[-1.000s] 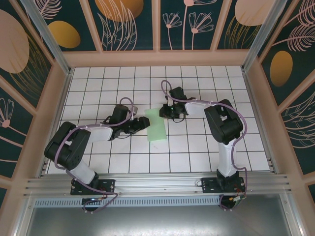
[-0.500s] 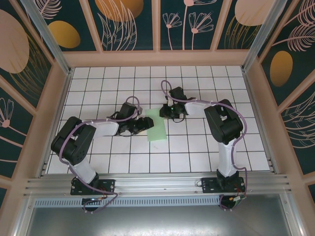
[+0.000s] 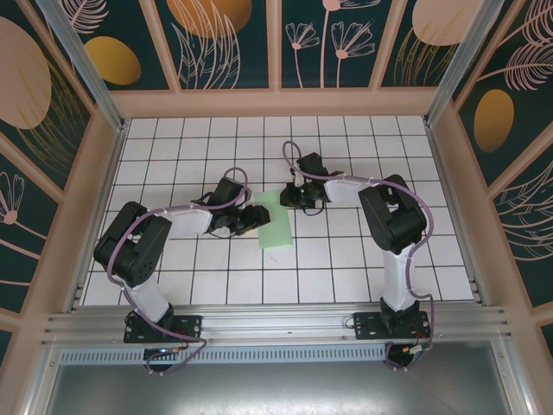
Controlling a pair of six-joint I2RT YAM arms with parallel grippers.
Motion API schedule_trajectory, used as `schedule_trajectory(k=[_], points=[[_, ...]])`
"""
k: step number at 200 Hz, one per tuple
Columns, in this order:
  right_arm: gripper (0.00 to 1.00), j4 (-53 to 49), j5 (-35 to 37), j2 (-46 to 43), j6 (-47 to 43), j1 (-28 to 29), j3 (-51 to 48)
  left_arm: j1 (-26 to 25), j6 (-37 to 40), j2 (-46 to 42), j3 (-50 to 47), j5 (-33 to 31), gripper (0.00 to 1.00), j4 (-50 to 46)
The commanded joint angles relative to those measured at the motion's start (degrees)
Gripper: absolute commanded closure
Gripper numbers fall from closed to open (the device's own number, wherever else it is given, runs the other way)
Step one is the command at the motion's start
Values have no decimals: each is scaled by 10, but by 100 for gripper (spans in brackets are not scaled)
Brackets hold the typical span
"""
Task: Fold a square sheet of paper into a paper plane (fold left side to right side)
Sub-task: Third fold the triangle at the center of the table.
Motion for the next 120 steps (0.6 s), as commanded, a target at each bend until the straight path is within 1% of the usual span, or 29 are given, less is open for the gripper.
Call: schedule_trajectory(k=[1,80,120], points=[[81,-17,11,19,-7,3,-11,-18,-10,22,4,17,42,16],[81,-16,12,18,-6,3,-12,-20,-28,2,-4,19,45,32],[81,-16,14,17,-6,3,-13,-20,-32,-17,-11,-2,47,23]])
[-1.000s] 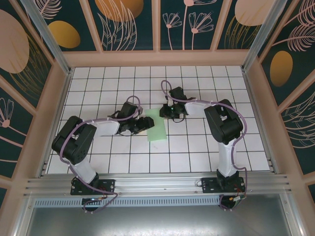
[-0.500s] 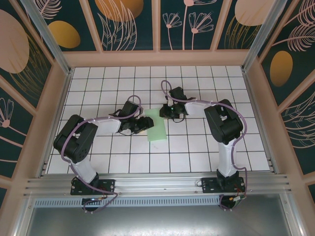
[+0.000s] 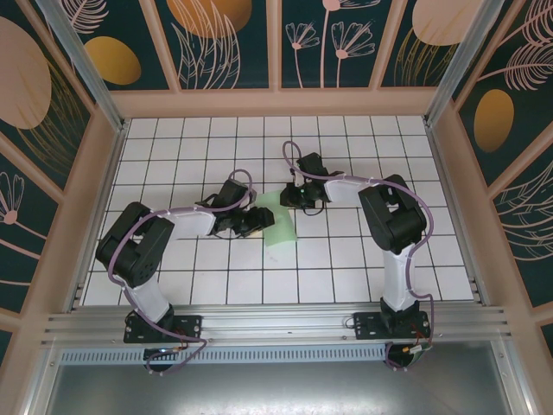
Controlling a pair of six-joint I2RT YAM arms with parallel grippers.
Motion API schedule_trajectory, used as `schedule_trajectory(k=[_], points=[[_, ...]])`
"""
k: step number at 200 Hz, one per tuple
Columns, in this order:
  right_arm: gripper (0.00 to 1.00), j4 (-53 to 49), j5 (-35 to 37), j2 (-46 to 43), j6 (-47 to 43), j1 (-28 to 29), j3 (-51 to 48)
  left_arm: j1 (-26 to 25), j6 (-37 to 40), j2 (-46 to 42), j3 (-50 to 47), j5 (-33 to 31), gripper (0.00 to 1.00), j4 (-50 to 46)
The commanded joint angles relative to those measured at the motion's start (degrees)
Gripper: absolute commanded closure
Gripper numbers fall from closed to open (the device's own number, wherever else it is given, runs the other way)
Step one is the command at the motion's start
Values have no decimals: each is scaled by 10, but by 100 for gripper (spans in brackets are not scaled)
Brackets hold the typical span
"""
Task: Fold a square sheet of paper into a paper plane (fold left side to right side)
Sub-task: Third fold the triangle at the center of the table.
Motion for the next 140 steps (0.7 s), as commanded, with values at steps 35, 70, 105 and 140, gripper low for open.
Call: schedule_trajectory(k=[35,70,105,140], points=[[81,-15,13,14,-6,3,-13,0,-28,-36,-22,-8,55,23],[79,-8,10,10,-8,2,-16,0,-40,-54,-29,-23,62,26],[77,7,7,-2,-9,3,-23,0,-62,-61,-42,-13,67,60],[72,25,11,-24,-16,3,-32,0,-74,-57,-50,-10,76,81]])
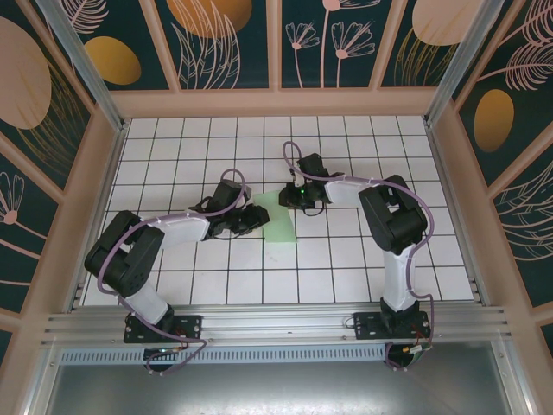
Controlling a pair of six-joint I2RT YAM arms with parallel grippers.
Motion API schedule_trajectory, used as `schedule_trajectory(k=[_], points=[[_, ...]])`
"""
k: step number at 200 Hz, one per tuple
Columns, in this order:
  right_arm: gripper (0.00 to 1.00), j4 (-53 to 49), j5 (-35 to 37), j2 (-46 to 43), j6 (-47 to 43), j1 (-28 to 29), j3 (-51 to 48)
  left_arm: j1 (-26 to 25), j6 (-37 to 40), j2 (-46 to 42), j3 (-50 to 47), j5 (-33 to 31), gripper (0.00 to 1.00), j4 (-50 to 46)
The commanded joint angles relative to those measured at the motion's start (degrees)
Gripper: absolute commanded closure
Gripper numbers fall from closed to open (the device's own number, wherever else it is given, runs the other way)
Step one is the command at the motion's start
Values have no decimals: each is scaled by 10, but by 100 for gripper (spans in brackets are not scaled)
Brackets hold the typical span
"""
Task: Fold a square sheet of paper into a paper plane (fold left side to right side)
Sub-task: Third fold the triangle at the center of the table.
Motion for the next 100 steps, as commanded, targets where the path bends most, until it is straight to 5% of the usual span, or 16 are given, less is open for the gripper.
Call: schedule_trajectory(k=[1,35,100], points=[[72,3,18,-21,-16,3,-20,0,-15,-6,-10,4,77,29],[53,27,56,-80,-44,3,-44,0,-25,-6,-17,1,90,37],[22,92,169,-308,-139,43,-226,1,-75,-12,-35,6,99,70]])
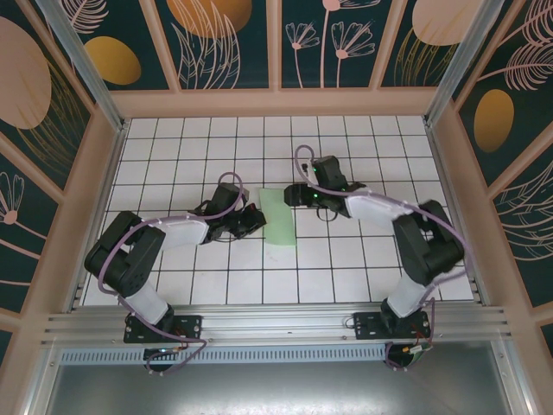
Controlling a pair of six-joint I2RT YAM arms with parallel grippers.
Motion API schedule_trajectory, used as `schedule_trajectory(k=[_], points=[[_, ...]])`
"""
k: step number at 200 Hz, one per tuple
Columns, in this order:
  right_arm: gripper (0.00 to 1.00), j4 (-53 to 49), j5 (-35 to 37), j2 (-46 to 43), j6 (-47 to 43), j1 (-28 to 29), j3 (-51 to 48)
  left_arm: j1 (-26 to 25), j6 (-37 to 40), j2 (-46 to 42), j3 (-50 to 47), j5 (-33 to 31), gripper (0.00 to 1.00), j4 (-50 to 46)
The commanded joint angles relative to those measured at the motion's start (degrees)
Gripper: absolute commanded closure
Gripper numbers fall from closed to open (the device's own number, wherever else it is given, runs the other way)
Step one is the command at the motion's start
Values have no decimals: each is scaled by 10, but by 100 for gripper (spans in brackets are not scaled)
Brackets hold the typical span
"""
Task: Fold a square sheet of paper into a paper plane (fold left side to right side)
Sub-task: Third fold the triangle at the center of the table.
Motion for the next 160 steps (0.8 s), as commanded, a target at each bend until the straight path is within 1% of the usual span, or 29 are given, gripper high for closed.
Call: schedule_trajectory(k=[1,14,30,50,58,64,92,116,133,160], points=[[22,44,57,-92,-58,38,-76,0,-34,-12,-10,7,99,30],[18,58,84,-137,-79,78,-124,0,-49,-12,-14,15,100,40],[12,73,128,-174,-102,144,-170,0,-63,-13,-18,24,100,49],[5,93,202,-190,-125,232,-212,0,-70,-15,-20,31,100,55],[2,100,234,-190,-130,259,-223,0,-70,-15,-20,32,100,54],[1,105,251,-187,-132,275,-228,0,-70,-16,-21,32,100,54],[1,115,301,-149,-155,318,-227,0,-72,-17,-23,34,100,56],[2,115,338,-99,-185,336,-201,0,-73,-19,-23,36,100,56],[5,124,353,-73,-207,338,-184,0,-73,-20,-24,35,100,55],[16,142,364,-49,-229,335,-163,0,-72,-19,-24,37,100,55]])
